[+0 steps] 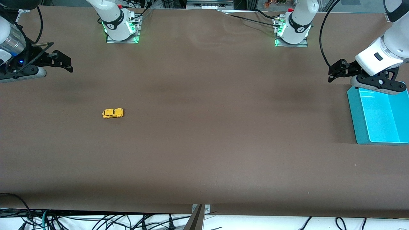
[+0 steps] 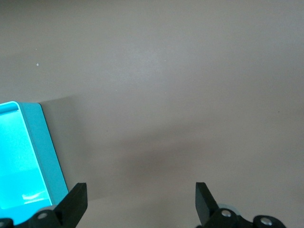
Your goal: Wind and store yellow beetle car
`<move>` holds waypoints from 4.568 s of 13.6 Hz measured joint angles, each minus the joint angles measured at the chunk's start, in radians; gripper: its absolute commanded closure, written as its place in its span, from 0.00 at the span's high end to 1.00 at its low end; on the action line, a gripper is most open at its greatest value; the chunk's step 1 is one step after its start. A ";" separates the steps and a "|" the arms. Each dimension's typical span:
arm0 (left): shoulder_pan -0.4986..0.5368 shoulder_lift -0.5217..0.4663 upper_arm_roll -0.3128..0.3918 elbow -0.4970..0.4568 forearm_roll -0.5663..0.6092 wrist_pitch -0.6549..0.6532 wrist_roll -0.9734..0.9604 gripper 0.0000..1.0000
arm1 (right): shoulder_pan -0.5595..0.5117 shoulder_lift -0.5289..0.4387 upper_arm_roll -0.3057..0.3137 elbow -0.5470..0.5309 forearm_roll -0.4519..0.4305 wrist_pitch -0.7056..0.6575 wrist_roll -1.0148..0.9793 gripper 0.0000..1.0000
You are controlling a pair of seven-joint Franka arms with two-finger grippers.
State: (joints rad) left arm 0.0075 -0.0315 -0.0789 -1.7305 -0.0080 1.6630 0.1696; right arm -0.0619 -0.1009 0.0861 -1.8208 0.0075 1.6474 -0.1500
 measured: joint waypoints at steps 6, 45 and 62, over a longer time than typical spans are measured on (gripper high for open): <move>0.002 0.003 0.000 0.000 0.000 -0.001 0.000 1.00 | -0.002 0.001 -0.001 0.000 -0.012 -0.001 0.000 1.00; 0.017 0.003 -0.003 0.000 0.000 -0.006 0.000 1.00 | -0.002 0.031 0.001 -0.064 -0.013 0.068 -0.011 1.00; 0.016 0.003 -0.004 0.000 0.000 -0.006 0.000 1.00 | -0.002 0.311 0.082 -0.417 -0.017 0.714 -1.221 1.00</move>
State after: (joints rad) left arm 0.0233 -0.0282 -0.0826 -1.7305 -0.0080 1.6574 0.1697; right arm -0.0643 0.2103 0.1677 -2.2376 -0.0098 2.3614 -1.3715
